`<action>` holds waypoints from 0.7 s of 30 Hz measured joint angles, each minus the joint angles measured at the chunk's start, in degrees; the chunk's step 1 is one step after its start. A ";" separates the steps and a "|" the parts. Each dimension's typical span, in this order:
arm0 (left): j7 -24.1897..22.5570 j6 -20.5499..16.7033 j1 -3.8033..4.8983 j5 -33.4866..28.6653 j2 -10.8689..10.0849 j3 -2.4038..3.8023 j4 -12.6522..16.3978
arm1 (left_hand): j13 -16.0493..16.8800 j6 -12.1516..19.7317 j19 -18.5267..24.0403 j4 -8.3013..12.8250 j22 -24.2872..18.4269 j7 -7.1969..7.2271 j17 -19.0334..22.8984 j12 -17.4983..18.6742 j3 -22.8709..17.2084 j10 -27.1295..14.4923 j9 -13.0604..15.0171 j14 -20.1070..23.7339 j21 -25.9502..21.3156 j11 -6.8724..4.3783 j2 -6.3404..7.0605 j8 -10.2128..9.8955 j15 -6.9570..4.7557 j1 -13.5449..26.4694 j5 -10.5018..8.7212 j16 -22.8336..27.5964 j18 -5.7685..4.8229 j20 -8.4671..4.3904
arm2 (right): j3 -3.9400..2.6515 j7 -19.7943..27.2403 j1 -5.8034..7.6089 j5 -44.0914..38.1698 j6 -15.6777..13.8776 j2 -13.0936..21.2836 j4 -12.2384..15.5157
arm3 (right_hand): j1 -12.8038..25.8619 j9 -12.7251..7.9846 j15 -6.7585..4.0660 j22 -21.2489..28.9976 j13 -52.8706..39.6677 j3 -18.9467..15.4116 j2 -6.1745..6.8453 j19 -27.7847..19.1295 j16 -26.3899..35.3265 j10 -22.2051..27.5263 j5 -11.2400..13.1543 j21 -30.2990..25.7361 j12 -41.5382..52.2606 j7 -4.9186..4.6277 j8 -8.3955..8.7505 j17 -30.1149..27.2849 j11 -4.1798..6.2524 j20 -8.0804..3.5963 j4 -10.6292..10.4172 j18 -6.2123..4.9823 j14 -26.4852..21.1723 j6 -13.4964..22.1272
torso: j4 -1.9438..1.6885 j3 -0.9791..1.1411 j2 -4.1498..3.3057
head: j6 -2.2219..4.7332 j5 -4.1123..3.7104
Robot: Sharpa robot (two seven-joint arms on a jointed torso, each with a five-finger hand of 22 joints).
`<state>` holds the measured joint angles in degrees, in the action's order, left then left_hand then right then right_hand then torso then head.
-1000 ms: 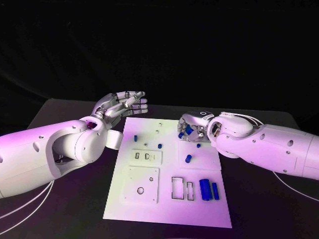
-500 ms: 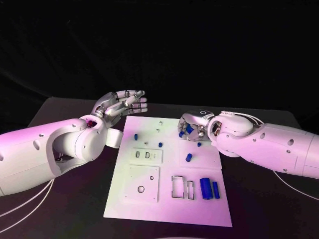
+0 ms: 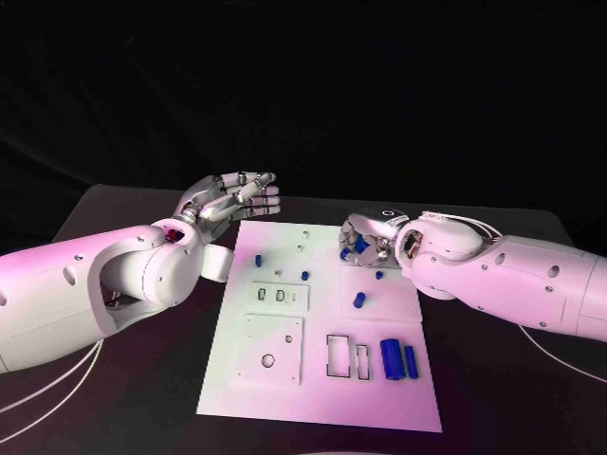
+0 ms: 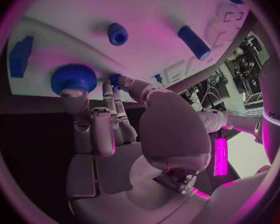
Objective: Assemble the parts on the task board
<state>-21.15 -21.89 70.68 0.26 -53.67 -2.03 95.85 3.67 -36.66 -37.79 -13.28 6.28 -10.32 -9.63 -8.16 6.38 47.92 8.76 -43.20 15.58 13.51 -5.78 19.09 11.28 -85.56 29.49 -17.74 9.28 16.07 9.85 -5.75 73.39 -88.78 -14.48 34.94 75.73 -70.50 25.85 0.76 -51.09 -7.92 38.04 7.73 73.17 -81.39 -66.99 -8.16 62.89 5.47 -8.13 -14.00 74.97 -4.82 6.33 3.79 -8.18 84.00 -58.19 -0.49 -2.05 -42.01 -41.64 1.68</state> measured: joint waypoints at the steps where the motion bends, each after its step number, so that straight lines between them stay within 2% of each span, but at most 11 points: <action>1: 0.01 0.00 0.00 0.00 0.00 0.00 0.00 | 0.00 0.00 0.00 0.00 0.00 0.00 0.00 0.00 0.00 0.00 0.00 0.00 0.00 0.00 0.00 0.00 0.00 0.00 0.00 0.00 0.00 0.00 | 0.00 -0.07 0.00 0.00 -0.24 -0.01 0.05 | -0.08 0.00 -0.16 -0.11 0.00 0.00 -0.07 0.00 -0.07 -0.17 0.05 0.00 0.00 0.00 -0.12 0.00 0.02 0.00 0.00 0.22 -0.16 0.00 | 0.00 0.00 -0.01 | 0.01 0.00; 12: 0.11 0.01 0.03 0.00 -0.23 0.01 0.25 | 0.00 0.00 0.00 -0.24 0.00 0.00 -0.05 0.00 -0.24 -0.21 0.04 0.20 0.00 -0.21 0.23 0.00 0.20 -0.23 0.00 0.00 0.00 0.00 | -0.15 -1.04 0.39 0.02 -3.76 -0.41 1.33 | -0.16 0.00 -0.37 -0.81 0.03 0.24 -0.14 0.20 -0.61 -0.27 0.46 0.47 -0.06 -0.01 -0.14 -0.01 0.12 -0.20 0.24 0.21 0.04 0.01 | -0.03 0.00 -0.23 | -0.18 0.34; 21: 0.14 0.03 0.07 0.00 -0.49 0.07 0.88 | 0.00 0.00 0.00 -0.08 0.00 0.00 -0.04 0.00 -0.39 -0.21 0.04 0.20 0.00 -0.21 0.23 0.32 0.20 -0.23 0.00 0.00 0.00 0.00 | -0.52 -2.28 1.02 -0.12 -6.97 -2.70 -0.07 | -0.16 0.00 -0.37 -0.96 0.06 0.40 -0.13 0.20 -0.61 -0.27 0.55 0.46 -0.06 -0.05 -0.11 -0.01 0.11 -0.20 0.09 0.22 0.04 0.07 | -0.32 -0.10 -0.65 | -0.18 0.36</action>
<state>-21.00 -21.85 70.75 0.26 -54.16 -1.96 96.72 3.67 -36.66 -37.79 -13.36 6.29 -10.33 -9.67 -8.15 5.99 47.72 8.80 -43.00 15.58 13.30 -5.56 19.41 11.48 -85.79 29.49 -17.74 9.28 16.07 9.34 -8.03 74.41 -88.91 -21.44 32.24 75.66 -70.66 25.85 0.39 -52.05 -7.85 38.45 7.60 73.37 -82.00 -67.26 -7.61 63.35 5.41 -8.18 -14.11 74.96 -4.71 6.13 3.88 -7.96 84.04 -58.12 -0.81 -2.15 -42.65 -41.82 2.04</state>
